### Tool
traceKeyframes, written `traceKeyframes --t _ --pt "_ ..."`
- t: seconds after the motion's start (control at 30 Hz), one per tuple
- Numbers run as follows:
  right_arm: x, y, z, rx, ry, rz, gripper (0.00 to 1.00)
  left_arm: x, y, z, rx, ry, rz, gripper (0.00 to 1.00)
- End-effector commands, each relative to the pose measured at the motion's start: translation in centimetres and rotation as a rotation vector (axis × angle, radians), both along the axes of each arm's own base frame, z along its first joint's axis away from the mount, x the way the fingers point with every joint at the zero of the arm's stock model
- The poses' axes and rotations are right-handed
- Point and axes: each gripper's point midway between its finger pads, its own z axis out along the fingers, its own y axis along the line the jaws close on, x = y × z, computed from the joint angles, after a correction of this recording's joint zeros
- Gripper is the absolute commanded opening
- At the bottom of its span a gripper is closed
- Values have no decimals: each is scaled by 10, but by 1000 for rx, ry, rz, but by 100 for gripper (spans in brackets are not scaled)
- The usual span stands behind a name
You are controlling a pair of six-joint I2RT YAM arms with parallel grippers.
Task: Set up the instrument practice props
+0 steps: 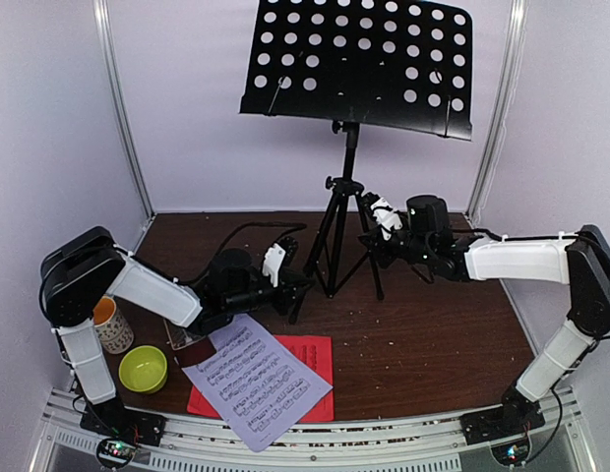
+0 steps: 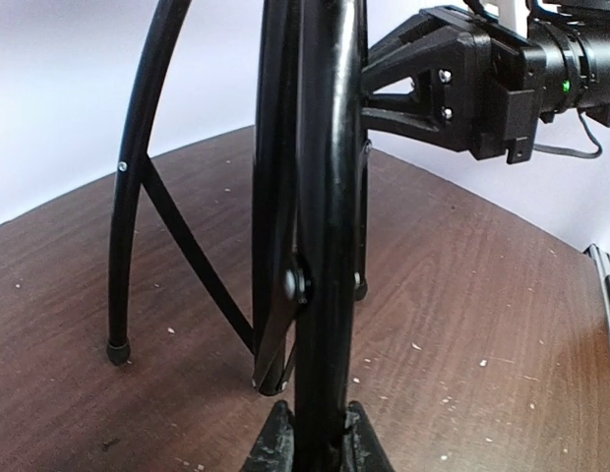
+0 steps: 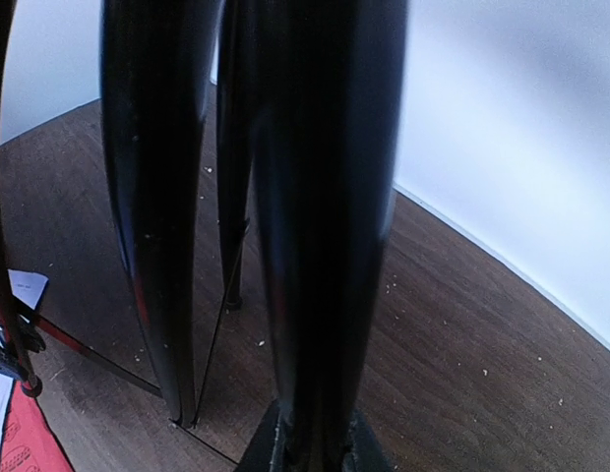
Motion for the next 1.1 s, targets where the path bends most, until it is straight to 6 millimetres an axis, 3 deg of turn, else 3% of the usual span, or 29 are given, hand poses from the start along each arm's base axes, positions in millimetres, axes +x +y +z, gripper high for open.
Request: traceKeyframes --t 0.0,0.2,0.33,0.4,0.53,0.8,1.07 --pt "52 -36 59 32 -204 -233 0 45 35 -26 73 49 142 0" --pt "74 -26 76 30 -254 -245 0 74 36 -24 93 21 163 0" --pt "86 -25 89 13 -305 -265 0 85 38 -24 84 13 179 0" --pt "91 -23 86 -14 -312 -262 0 87 36 -26 86 21 172 0" --pt "91 -22 81 -43 -309 -250 0 79 34 -31 67 55 144 0" --pt "70 -38 67 -57 -302 -263 0 55 57 -54 29 130 180 0" --pt "56 -41 60 -89 -280 -228 0 42 64 -58 26 154 174 0"
